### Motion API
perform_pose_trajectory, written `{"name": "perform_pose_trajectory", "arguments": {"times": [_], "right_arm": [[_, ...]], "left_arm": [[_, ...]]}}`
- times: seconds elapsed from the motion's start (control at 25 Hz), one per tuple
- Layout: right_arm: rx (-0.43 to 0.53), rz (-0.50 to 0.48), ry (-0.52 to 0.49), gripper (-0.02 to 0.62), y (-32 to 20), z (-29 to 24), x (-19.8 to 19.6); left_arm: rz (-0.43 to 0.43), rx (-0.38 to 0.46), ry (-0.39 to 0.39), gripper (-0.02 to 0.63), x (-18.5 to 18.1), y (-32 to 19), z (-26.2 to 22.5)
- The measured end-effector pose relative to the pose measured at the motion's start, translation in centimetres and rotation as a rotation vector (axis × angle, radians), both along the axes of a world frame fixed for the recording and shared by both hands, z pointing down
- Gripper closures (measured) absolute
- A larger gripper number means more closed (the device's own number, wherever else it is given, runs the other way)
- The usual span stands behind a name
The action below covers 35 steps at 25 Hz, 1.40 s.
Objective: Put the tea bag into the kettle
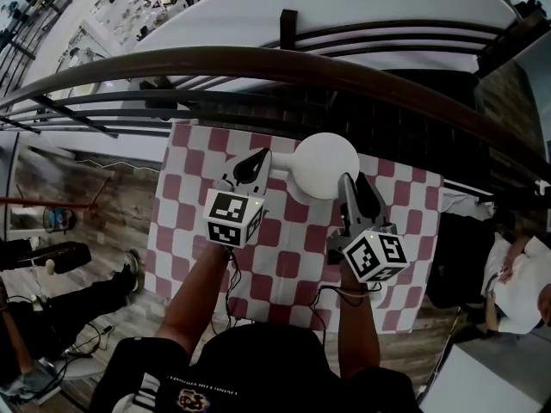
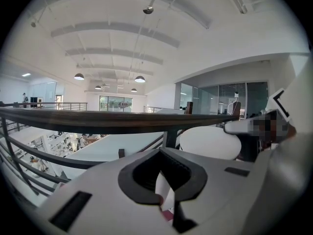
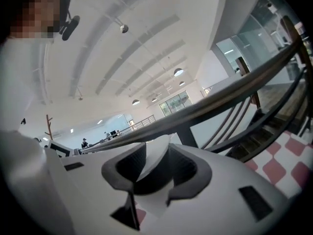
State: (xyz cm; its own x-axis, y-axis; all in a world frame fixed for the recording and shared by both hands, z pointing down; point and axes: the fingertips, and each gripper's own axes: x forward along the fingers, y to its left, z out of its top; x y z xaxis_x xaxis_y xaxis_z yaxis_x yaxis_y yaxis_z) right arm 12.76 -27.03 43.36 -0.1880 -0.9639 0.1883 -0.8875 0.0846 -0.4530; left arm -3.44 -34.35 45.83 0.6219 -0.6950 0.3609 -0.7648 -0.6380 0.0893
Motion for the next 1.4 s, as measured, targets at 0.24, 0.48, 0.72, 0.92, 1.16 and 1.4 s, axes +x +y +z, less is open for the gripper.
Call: {"name": "perform_pose_trajectory", "arguments": {"times": [0.24, 0.48, 0.72, 0.92, 1.16, 1.4], "right_arm": [[0.082, -0.025, 0.131, 0.466, -0.5, -3.3, -1.2], [0.133, -0.062, 0.194, 0.466, -0.5, -5.3, -2.5], [0.269, -0.177, 0.268, 0.468, -0.7, -9.3, -6.8], [0.302, -0.213, 0.316, 0.468, -0.7, -10.6, -8.8], [0.283, -0.171, 0.312, 0.468, 0.2, -10.3, -7.6], [0.236, -0.138, 0.305, 0.468, 2.1, -9.4, -6.7]], "left_arm": [[0.002, 0.011, 0.007, 0.607, 0.1, -0.1, -0.1], [0.0, 0.015, 0.0, 0.607, 0.1, 0.0, -0.1], [0.003, 0.024, -0.006, 0.607, 0.1, 0.2, -0.1], [-0.003, 0.029, -0.016, 0.607, 0.1, 0.4, -0.3], [0.006, 0.025, -0.003, 0.607, 0.1, 0.3, -0.1], [0.015, 0.056, 0.045, 0.607, -1.0, 3.0, -3.5]]}}
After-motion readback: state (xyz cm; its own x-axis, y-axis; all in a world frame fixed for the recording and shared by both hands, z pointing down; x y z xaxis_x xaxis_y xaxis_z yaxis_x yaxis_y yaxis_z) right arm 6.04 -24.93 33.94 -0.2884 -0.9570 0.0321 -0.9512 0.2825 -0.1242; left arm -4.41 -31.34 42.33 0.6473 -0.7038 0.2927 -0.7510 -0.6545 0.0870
